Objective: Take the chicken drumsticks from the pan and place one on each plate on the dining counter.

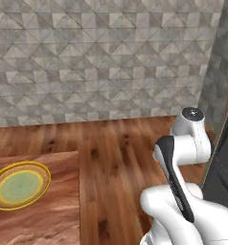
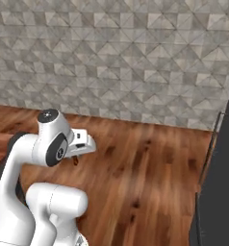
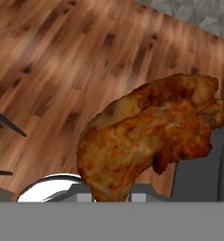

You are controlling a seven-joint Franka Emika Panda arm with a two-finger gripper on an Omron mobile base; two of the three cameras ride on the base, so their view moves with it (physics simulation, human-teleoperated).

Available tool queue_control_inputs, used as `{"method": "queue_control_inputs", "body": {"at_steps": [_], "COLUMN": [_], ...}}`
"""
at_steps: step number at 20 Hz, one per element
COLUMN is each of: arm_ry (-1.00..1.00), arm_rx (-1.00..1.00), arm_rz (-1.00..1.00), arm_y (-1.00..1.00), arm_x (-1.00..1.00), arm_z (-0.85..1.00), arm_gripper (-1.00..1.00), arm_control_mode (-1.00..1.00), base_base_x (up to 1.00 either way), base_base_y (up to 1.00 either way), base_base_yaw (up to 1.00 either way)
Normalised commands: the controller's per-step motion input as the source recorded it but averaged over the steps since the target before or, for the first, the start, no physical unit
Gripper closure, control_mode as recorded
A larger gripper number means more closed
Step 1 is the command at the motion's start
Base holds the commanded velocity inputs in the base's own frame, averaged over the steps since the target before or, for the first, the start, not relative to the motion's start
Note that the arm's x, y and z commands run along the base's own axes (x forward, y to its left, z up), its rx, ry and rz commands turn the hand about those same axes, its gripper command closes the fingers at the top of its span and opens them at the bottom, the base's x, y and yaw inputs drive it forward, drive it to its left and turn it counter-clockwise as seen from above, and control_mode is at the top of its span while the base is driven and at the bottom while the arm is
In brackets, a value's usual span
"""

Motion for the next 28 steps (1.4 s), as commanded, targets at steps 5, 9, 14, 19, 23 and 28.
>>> {"method": "queue_control_inputs", "body": {"at_steps": [5, 9, 14, 19, 23, 28], "arm_ry": [0.0, 0.0, 0.0, 0.0, 0.0, 0.0], "arm_rx": [0.0, 0.0, 0.0, 0.0, 0.0, 0.0], "arm_rz": [0.0, 0.0, 0.0, 0.0, 0.0, 0.0], "arm_y": [0.0, 0.0, 0.0, 0.0, 0.0, 0.0], "arm_x": [0.0, 0.0, 0.0, 0.0, 0.0, 0.0], "arm_z": [0.0, 0.0, 0.0, 0.0, 0.0, 0.0], "arm_gripper": [1.0, 1.0, 1.0, 1.0, 1.0, 1.0], "arm_control_mode": [1.0, 1.0, 1.0, 1.0, 1.0, 1.0], "base_base_x": [0.77, 0.56, 0.51, 0.6, 0.47, 0.18], "base_base_y": [-0.08, -0.05, -0.04, -0.14, -0.17, -0.09], "base_base_yaw": [0.77, 0.95, 0.98, 0.64, 0.28, 0.04]}}
